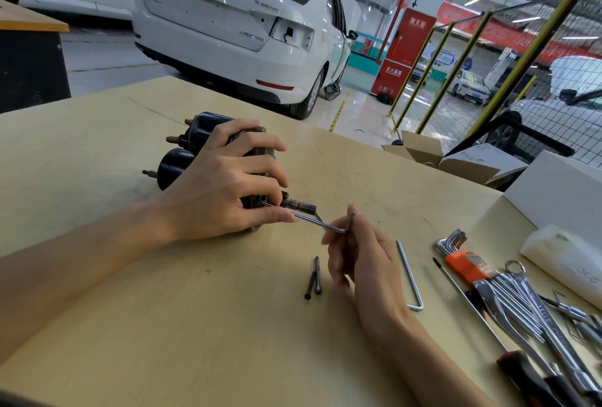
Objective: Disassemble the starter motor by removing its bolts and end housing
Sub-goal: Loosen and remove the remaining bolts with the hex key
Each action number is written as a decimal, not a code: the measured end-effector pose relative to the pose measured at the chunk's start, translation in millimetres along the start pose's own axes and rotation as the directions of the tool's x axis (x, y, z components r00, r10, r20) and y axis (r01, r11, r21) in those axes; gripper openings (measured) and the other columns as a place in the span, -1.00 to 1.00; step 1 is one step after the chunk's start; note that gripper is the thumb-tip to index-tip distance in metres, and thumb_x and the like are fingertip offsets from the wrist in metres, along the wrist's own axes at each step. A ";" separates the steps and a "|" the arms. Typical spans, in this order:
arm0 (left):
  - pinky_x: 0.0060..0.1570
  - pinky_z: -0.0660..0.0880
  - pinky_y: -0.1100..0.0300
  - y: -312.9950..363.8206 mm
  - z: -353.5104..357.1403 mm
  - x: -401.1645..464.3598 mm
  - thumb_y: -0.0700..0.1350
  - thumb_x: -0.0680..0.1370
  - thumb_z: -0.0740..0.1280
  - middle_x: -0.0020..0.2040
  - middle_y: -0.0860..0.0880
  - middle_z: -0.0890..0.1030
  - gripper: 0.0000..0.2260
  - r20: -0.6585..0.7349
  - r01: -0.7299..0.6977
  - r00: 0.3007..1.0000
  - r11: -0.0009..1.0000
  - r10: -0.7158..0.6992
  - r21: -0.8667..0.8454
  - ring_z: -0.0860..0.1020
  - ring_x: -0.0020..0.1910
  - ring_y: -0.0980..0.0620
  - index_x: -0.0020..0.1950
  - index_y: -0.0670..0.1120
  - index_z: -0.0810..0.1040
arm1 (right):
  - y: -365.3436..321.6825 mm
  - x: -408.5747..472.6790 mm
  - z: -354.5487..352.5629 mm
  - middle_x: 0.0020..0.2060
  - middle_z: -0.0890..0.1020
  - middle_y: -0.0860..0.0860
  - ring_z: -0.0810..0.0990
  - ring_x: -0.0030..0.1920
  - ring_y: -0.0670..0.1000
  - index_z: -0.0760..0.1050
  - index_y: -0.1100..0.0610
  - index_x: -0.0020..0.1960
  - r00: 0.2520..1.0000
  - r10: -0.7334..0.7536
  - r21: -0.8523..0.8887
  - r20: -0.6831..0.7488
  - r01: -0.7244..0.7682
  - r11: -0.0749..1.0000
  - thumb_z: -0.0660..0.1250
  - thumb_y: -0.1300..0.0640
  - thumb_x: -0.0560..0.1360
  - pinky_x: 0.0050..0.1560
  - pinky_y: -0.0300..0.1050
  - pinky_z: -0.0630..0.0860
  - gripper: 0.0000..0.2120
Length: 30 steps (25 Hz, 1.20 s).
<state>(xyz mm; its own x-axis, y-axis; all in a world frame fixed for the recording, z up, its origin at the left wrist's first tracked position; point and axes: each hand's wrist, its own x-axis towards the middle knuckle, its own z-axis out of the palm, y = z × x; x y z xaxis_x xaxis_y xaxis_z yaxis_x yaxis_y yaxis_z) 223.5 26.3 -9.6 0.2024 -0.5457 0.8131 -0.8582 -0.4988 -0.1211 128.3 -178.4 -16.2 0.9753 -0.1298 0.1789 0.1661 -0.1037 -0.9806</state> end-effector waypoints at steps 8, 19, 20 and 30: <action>0.43 0.20 -0.10 0.5 -1.3 0.2 0.19 0.55 0.36 -0.06 0.13 0.67 -0.68 0.009 0.003 1.000 1.000 -0.003 0.000 0.52 0.29 -0.02 -0.23 -0.01 0.65 | -0.3 -1.5 -2.2 -0.57 0.34 0.11 0.31 -0.56 0.06 0.46 0.18 -0.35 0.994 -0.061 0.062 0.087 0.056 0.997 0.22 -0.09 0.51 -0.54 -0.15 0.17 -0.60; 0.44 0.18 -0.10 -1.1 -1.0 -1.5 0.15 0.54 0.39 -0.04 0.14 0.67 -0.75 0.031 0.002 1.000 1.000 -0.002 -0.010 0.50 0.30 -0.02 -0.18 0.01 0.68 | 3.5 -0.8 -4.5 -0.56 0.35 0.11 0.30 -0.56 0.01 0.56 0.18 -0.28 0.985 -0.120 0.038 0.122 0.116 0.993 0.13 0.20 0.38 -0.55 -0.23 0.20 -0.76; 0.44 0.18 -0.10 -1.2 -1.0 -1.7 0.15 0.54 0.40 -0.04 0.14 0.67 -0.76 0.033 0.002 0.999 1.000 -0.002 -0.009 0.50 0.30 -0.02 -0.18 0.01 0.68 | 3.2 -0.9 -4.4 -0.55 0.34 0.11 0.30 -0.56 0.01 0.58 0.18 -0.28 0.986 -0.120 0.032 0.114 0.117 0.993 0.12 0.21 0.38 -0.55 -0.21 0.19 -0.75; 0.42 0.21 -0.11 -0.5 -0.4 -0.9 0.15 0.56 0.35 -0.05 0.14 0.67 -0.74 0.024 0.003 1.000 1.000 -0.002 -0.017 0.50 0.30 -0.02 -0.20 0.02 0.68 | 2.1 -1.3 -1.7 -0.51 0.40 0.08 0.31 -0.56 0.00 0.63 0.14 -0.15 0.992 -0.124 -0.025 0.031 0.125 0.992 0.06 0.39 0.58 -0.56 -0.24 0.23 -0.59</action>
<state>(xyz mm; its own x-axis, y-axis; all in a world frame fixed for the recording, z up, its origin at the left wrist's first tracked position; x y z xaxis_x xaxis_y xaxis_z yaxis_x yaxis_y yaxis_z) 223.6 27.4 -10.0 0.2160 -0.5607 0.7993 -0.8657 -0.4886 -0.1088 127.1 -180.0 -18.4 0.9512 -0.0850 0.2967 0.2830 -0.1435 -0.9483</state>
